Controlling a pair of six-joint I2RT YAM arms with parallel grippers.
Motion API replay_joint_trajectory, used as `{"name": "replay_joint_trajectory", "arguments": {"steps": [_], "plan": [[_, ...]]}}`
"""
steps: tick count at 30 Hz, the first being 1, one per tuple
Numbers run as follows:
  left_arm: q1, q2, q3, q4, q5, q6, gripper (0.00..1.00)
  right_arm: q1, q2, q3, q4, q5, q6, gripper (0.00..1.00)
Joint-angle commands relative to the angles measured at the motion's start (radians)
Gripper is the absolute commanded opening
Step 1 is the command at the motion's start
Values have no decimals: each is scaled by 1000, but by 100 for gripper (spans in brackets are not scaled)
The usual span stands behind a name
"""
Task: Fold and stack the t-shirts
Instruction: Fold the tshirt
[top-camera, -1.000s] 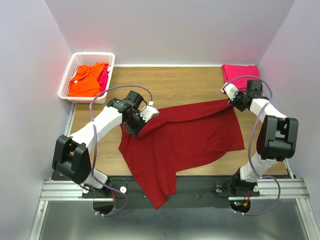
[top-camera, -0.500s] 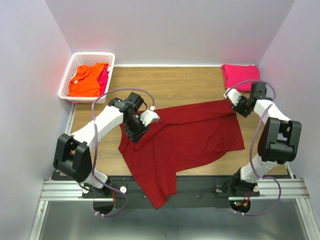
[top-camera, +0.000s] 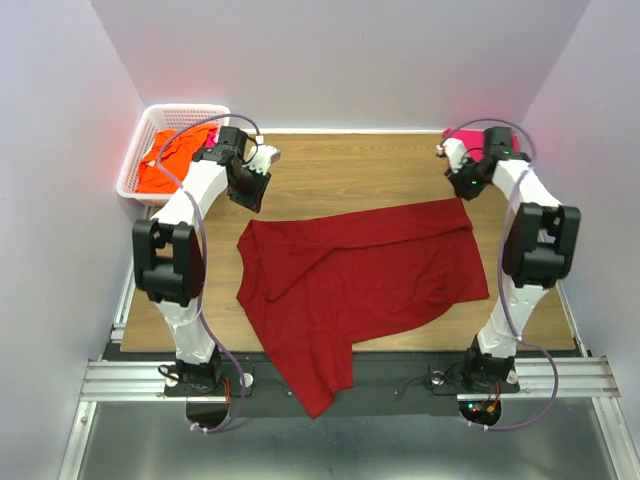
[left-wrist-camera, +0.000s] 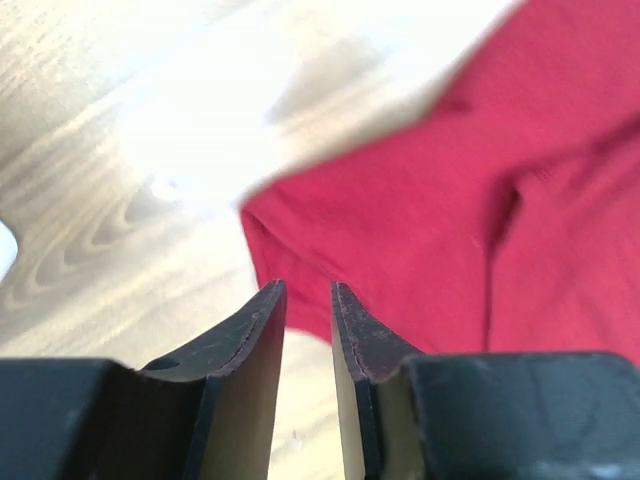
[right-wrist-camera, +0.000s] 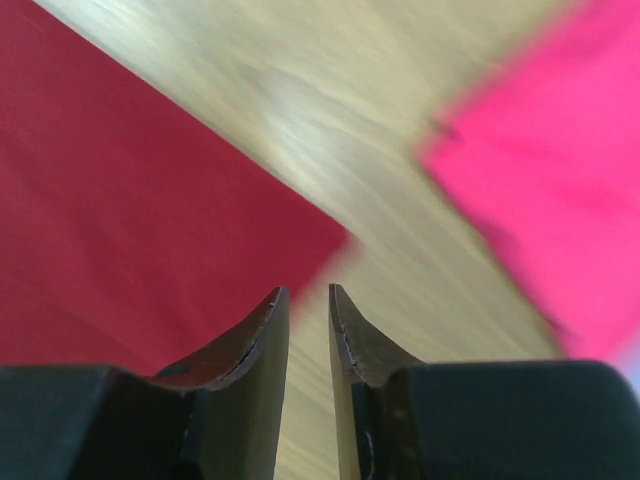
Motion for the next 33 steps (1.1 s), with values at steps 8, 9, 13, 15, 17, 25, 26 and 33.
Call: {"name": "replay_joint_trajectory", "arguments": {"steps": [8,9,13,15,17,25,26,33], "plan": [[9,136,-57,140,-132,-74,39,67,178,78,-58,14,194,24],[15,145,-70,148,-141,-69,39,67,183,72,-59,39,191,24],[39,180,-94,166,-182,-57,31,67,197,21,-55,114,182,23],[49,207,-77,168,-186,-55,21,67,200,11,-52,140,190,23],[64,225,-35,166,-186,-57,6,67,203,21,-48,140,222,25],[110,345,232,59,-161,-31,1,69,278,207,-53,94,389,33],[112,329,263,44,-135,-23,6,70,274,230,-58,67,394,35],[107,97,214,27,118,47,35,75,182,244,-128,-71,409,39]]}}
